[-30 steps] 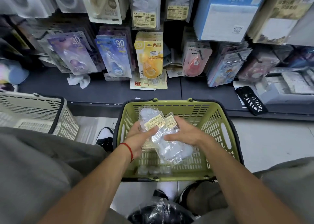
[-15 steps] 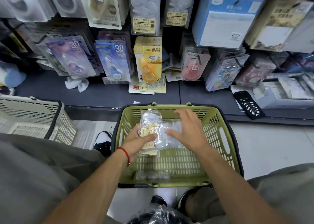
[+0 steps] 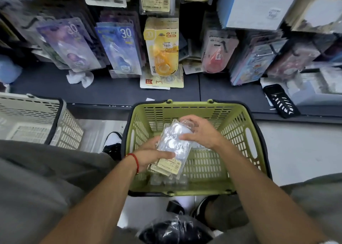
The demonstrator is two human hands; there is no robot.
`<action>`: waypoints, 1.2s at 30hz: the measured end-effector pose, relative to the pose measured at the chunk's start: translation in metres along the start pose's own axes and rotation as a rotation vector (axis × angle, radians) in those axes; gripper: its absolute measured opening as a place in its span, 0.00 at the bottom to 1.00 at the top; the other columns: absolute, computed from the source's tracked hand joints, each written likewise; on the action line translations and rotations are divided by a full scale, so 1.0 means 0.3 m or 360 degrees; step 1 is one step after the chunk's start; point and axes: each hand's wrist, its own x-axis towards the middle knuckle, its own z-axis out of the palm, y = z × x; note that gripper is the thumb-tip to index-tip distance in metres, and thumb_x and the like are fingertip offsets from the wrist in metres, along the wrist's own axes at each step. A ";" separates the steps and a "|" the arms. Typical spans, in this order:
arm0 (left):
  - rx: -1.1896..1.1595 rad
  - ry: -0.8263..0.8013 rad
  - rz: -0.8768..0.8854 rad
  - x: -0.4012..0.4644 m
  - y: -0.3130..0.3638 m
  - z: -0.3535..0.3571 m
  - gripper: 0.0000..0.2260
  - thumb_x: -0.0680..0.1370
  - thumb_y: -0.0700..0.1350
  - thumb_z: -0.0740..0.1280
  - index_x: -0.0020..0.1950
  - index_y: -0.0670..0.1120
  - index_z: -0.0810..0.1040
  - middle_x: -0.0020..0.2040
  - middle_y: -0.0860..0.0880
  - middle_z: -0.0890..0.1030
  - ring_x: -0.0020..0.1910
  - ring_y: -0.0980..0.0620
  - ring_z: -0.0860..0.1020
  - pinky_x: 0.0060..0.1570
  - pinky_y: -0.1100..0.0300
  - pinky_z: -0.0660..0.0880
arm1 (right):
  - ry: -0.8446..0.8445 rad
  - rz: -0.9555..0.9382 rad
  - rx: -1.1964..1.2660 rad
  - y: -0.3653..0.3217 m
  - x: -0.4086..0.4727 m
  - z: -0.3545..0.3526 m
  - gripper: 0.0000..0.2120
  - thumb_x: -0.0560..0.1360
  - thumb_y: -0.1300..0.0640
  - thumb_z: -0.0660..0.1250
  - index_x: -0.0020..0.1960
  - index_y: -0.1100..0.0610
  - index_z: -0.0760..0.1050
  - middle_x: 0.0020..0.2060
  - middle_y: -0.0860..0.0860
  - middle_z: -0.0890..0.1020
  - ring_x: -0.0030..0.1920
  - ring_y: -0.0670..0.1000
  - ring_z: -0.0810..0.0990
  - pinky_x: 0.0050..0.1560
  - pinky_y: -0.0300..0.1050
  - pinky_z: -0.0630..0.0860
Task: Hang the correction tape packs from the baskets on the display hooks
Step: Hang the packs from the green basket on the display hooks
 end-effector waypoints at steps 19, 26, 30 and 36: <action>-0.0408 0.0607 -0.0345 0.082 -0.190 0.006 0.22 0.74 0.34 0.77 0.62 0.53 0.81 0.53 0.48 0.89 0.50 0.46 0.88 0.43 0.47 0.85 | 0.0051 0.0685 -0.1544 0.545 0.190 0.030 0.46 0.70 0.43 0.80 0.80 0.51 0.59 0.77 0.60 0.63 0.78 0.63 0.61 0.76 0.59 0.64; 0.0048 0.0666 -0.0261 0.074 -0.110 0.005 0.22 0.75 0.35 0.74 0.64 0.54 0.78 0.56 0.49 0.87 0.53 0.44 0.86 0.53 0.43 0.84 | -0.0052 0.0574 -0.0604 0.420 0.124 -0.098 0.17 0.76 0.66 0.74 0.55 0.45 0.80 0.54 0.51 0.84 0.57 0.54 0.83 0.55 0.51 0.80; 0.0186 0.0696 -0.0194 0.049 -0.076 0.000 0.21 0.77 0.37 0.73 0.66 0.56 0.77 0.57 0.50 0.85 0.48 0.50 0.86 0.38 0.58 0.80 | -0.0424 0.0432 -0.0266 0.160 0.069 -0.251 0.18 0.73 0.68 0.77 0.50 0.45 0.86 0.47 0.43 0.86 0.48 0.42 0.85 0.39 0.32 0.80; -0.0231 0.0329 -0.0236 0.010 -0.068 0.021 0.13 0.79 0.42 0.68 0.63 0.51 0.79 0.58 0.41 0.86 0.53 0.41 0.86 0.56 0.41 0.82 | -0.0540 0.0147 -0.0653 -0.006 0.037 -0.038 0.13 0.73 0.60 0.79 0.52 0.44 0.85 0.50 0.37 0.83 0.51 0.38 0.82 0.53 0.33 0.76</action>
